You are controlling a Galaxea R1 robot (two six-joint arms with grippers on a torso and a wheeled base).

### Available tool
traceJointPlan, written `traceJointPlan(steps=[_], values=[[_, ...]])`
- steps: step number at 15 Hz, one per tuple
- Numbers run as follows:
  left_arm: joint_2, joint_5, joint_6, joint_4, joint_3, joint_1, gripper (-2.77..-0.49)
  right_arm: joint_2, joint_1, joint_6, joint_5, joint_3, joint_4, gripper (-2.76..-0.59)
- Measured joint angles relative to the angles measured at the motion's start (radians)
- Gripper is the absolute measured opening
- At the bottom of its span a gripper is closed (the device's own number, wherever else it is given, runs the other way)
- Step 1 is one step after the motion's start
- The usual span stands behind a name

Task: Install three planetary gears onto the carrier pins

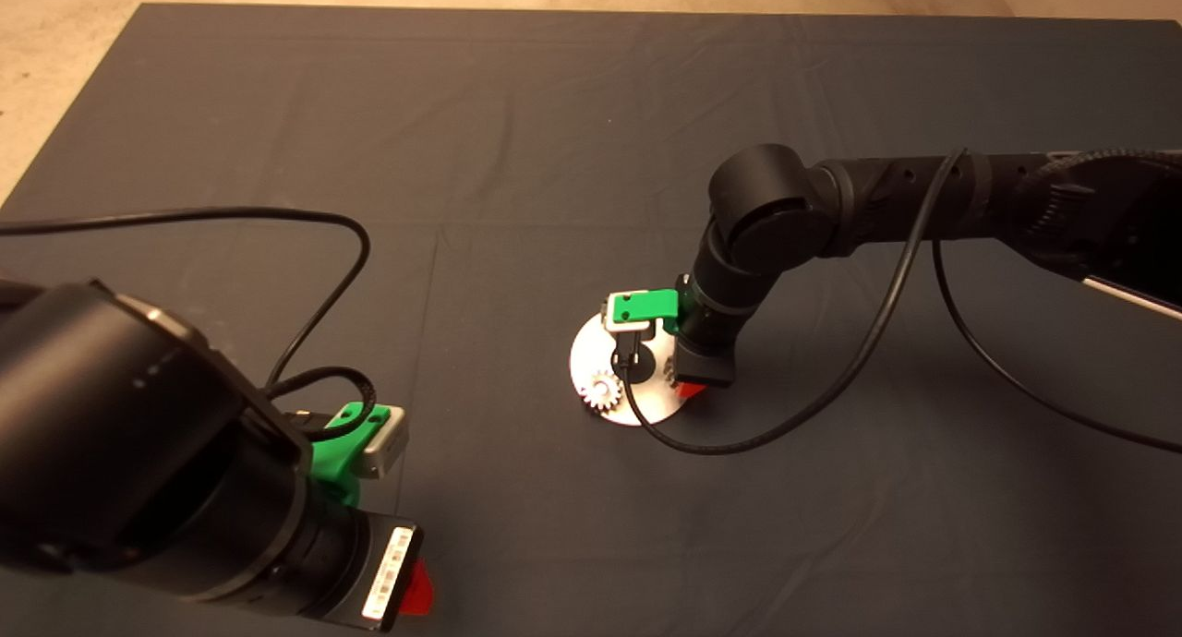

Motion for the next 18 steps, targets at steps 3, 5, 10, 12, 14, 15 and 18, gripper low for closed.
traceJointPlan(steps=[3, 5, 10, 12, 14, 15, 18], values=[[0.000, 0.000, 0.000, 0.000, 0.000, 0.000, -1.22, -0.054, 0.057, 0.019, 0.000, 0.045, 0.051, -1.54], [0.000, 0.000, 0.000, 0.000, 0.000, 0.000, -1.22, -0.106, 0.111, 0.074, -0.001, 0.104, 0.163, -1.47], [0.000, 0.000, 0.002, 0.000, 0.000, 0.000, -1.07, -0.225, 0.333, 0.392, -0.001, 0.367, 0.373, -1.25], [0.000, 0.000, 0.018, 0.000, 0.000, 0.000, -0.93, -0.291, 0.384, 0.551, 0.002, 0.445, 0.420, -1.18], [0.000, 0.000, 0.057, 0.000, 0.000, 0.000, -0.85, -0.395, 0.385, 0.724, -0.001, 0.529, 0.435, -1.10], [0.000, 0.000, 0.072, 0.000, 0.000, 0.000, -0.80, -0.462, 0.385, 0.810, -0.001, 0.576, 0.449, -1.06], [-0.006, 0.000, 0.127, -0.001, 0.000, 0.000, -0.69, -0.661, 0.379, 0.948, -0.003, 0.646, 0.467, -0.97]])
